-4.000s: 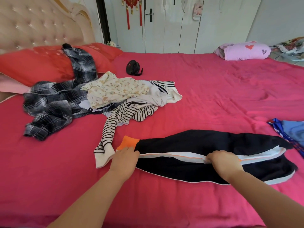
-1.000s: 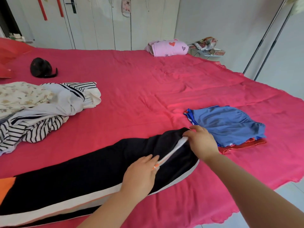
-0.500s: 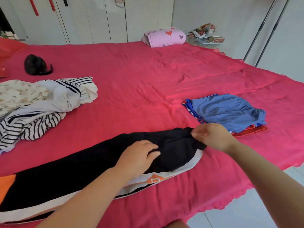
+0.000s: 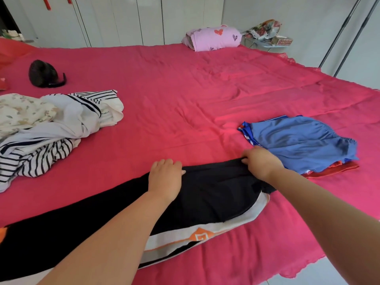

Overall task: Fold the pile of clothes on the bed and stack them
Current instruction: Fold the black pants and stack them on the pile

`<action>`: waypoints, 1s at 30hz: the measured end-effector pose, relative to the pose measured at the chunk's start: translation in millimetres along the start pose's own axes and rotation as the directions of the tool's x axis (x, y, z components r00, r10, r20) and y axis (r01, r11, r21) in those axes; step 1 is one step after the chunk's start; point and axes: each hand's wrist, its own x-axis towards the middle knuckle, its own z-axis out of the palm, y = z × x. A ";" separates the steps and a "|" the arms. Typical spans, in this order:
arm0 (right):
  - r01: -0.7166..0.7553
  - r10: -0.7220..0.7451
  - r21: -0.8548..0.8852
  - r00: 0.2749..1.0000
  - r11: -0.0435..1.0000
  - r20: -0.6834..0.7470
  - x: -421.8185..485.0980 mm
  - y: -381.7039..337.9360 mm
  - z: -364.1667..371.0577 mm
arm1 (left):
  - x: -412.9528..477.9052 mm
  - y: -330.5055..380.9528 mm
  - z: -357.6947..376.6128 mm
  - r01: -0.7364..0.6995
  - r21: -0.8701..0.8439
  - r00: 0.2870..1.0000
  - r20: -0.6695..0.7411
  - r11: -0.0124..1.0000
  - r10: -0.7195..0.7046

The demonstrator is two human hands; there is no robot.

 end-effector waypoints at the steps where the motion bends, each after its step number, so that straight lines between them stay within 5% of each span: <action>1: -0.050 0.048 -0.025 0.996 0.998 -0.080 -1.4 -0.1 0.3 | 0.9 1.0 -0.2 0.009 -0.009 0.998 -0.064 1.000 -0.009; 5: -0.085 0.068 -0.064 0.969 0.994 -0.239 -6.8 -7.5 3.4 | -3.9 15.9 2.0 0.049 -0.157 0.994 -0.085 0.986 -0.063; 8: 0.243 -0.197 0.052 0.878 0.969 -0.435 -18.0 -24.1 3.3 | -20.4 26.7 6.9 -0.065 -0.241 0.982 -0.188 0.968 0.020; 11: 0.368 -0.375 -0.070 0.908 0.927 -0.189 -44.7 -33.5 35.3 | -42.0 32.3 21.9 -0.097 -0.259 0.994 0.015 0.961 0.105; 14: 0.304 -0.307 -0.184 0.952 0.935 0.013 -53.5 -24.5 60.3 | -45.3 36.1 26.0 -0.082 -0.200 0.971 0.204 0.976 0.123; 17: 0.272 -0.269 -0.003 0.950 0.962 -0.161 -48.0 -29.5 43.5 | -45.1 31.6 15.8 -0.086 -0.208 0.985 0.128 0.974 0.115; 20: 0.058 -0.005 0.144 0.938 0.988 -0.347 -48.1 -13.8 25.9 | -54.7 18.8 12.7 -0.055 -0.226 0.996 0.054 0.973 0.069; 24: -0.326 0.345 0.342 0.939 0.881 0.005 -56.9 6.2 25.6 | -73.2 16.2 23.8 0.048 -0.233 0.988 0.151 0.971 -0.012; 30: -0.396 0.413 0.377 0.910 0.838 0.038 -52.2 3.7 29.5 | -74.7 19.6 28.6 0.063 -0.213 0.980 0.197 0.975 -0.021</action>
